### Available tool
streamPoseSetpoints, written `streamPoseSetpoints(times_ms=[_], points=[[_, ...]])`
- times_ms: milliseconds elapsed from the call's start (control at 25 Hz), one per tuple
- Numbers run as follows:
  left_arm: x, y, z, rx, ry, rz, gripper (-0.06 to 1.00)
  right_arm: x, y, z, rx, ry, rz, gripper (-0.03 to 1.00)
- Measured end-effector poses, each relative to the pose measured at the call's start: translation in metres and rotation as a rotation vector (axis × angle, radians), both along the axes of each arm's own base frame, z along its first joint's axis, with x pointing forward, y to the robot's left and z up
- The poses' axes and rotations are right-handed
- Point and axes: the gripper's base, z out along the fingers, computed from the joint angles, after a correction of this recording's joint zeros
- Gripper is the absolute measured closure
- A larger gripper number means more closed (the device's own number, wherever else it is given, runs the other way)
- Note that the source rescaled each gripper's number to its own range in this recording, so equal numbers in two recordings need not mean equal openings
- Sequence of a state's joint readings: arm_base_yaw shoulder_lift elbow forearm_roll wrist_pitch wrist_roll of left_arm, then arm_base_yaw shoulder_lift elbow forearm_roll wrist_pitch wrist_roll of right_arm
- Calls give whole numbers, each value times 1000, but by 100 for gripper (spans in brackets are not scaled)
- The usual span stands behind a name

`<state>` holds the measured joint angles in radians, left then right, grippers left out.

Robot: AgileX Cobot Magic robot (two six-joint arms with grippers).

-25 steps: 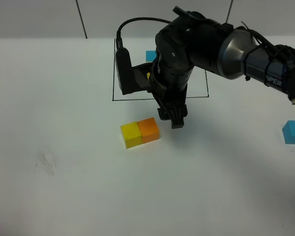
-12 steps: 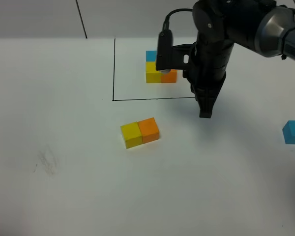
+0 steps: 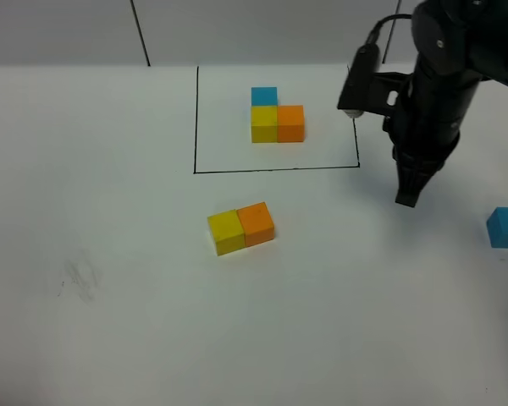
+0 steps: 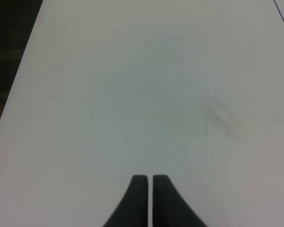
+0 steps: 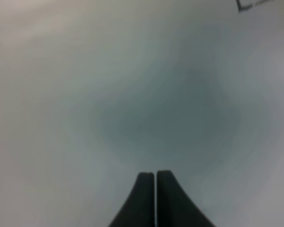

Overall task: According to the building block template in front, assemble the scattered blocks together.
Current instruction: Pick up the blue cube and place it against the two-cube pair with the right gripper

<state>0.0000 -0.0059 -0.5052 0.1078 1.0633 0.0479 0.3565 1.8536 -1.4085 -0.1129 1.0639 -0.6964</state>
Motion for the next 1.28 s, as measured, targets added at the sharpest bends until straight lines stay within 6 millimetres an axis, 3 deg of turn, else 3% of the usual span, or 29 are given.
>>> streamPoseSetpoints(times_ms=[440,600,920,1080,1280], points=[[0,0,0,1,0,0,94,-45,-83,-19,43,-17,-381,96],[0,0,0,1,0,0,94,-49,-97,-29,77,-33,-574,96],[0,0,0,1,0,0,94,-42,-99,-31,180,-123,-859,94],[0,0,0,1,0,0,94,-41,-99,-30,201,-143,-891,81],[0,0,0,1,0,0,94,-39,-98,-30,227,-159,-945,42]])
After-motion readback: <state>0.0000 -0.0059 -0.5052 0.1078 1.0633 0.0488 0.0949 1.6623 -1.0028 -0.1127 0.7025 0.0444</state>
